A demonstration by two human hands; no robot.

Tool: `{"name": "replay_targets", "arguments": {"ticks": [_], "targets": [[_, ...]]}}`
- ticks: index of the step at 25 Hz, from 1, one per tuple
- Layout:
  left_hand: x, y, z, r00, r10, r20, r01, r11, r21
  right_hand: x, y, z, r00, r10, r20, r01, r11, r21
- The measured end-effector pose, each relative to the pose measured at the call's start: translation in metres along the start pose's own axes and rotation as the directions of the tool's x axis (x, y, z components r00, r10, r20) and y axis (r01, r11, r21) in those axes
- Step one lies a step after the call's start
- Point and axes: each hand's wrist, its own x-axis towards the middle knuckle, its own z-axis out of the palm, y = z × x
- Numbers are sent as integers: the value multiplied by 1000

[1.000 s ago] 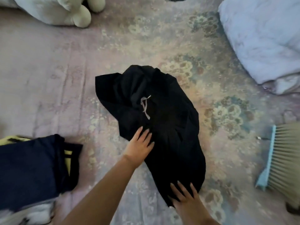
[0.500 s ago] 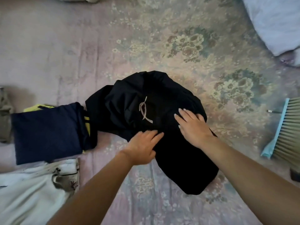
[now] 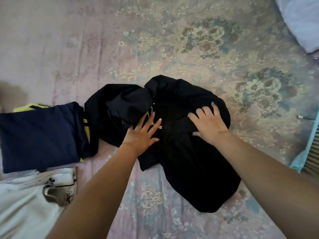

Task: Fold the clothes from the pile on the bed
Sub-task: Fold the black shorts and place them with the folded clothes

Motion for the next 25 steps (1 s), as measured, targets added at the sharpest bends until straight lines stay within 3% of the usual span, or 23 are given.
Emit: {"name": "replay_targets", "arguments": {"ticks": [3,6,7,9,10,12,15,20,23,25], "targets": [[-8,-3,-9,955,40,-292,-41,999,2,-18,7,-10,953,-63,-298,86,994,64],[-25,-2,-37,816,62,-575,-111,993,-49,-37,18,-43,850,-45,-525,184,959,215],[-33,-1,-56,764,43,-643,-126,989,-83,-42,21,-59,839,-51,-541,222,941,257],[-52,-2,-100,693,-36,-720,-165,964,-207,-55,30,-108,895,6,-445,185,904,385],[-62,-5,-124,679,-87,-729,-193,937,-292,-62,36,-130,924,2,-381,165,900,404],[-88,-13,-173,699,-186,-691,-263,832,-489,-80,44,-182,908,-31,-417,232,866,442],[-129,-26,-244,795,-245,-555,-319,611,-725,-107,59,-265,853,-154,-499,371,851,372],[-211,-56,-384,801,-206,-562,-417,483,-770,-171,63,-439,783,-134,-607,335,914,230],[-256,-68,-456,819,-126,-560,-462,434,-773,-209,67,-519,766,-17,-643,282,907,312],[-283,-72,-494,778,-130,-615,-505,454,-734,-233,74,-560,804,17,-594,247,899,361]]}}
